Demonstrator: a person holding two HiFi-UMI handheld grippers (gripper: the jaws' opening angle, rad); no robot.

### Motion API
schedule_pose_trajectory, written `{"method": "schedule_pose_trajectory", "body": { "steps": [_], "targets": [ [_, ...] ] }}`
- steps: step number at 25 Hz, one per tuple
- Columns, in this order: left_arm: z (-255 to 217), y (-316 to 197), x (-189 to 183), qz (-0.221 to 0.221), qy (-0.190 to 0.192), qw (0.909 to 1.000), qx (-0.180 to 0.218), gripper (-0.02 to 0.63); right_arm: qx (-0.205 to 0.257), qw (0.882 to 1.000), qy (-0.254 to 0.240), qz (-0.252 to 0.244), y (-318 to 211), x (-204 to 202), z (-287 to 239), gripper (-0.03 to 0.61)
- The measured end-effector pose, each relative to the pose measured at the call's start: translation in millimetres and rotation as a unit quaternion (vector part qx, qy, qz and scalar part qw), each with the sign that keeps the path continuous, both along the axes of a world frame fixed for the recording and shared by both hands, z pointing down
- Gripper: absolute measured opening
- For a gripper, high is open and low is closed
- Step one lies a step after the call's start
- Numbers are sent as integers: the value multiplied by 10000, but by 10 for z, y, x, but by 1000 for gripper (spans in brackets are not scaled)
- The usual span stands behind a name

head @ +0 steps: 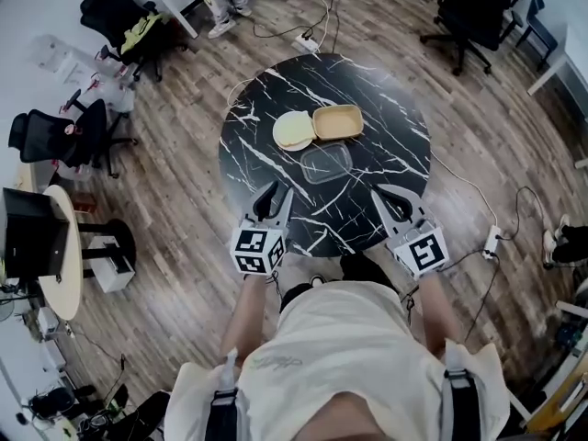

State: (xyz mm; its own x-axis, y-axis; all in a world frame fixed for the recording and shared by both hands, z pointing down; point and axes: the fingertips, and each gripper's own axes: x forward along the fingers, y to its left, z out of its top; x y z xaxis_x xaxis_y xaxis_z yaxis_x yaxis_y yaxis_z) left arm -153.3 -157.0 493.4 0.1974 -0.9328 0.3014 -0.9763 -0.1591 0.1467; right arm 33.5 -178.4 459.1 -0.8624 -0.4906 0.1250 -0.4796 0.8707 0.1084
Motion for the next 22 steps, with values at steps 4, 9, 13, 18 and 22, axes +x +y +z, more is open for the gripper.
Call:
{"method": "schedule_pose_trajectory", "body": {
  "steps": [4,9,13,18,22],
  "targets": [
    [123,-241,6,-245,-49,9995,-188,146,-51,9997,-128,-216,-345,-29,27,6],
    [312,-452,-7,-546,-23,9974,-480,146,-177,9973,-51,-705,-570,-94,96,6],
    [573,-574,-45,-720,46,9944,-768,146,-328,9941,24,-1038,-619,-168,264,6],
    [1008,-708,-76,-820,250,9887,-1228,146,-576,9915,39,-1169,-661,-225,427,6],
    [1413,-823,-173,-1054,394,9821,-1513,146,-697,9896,263,-1231,-713,-237,594,6]
  ]
}}
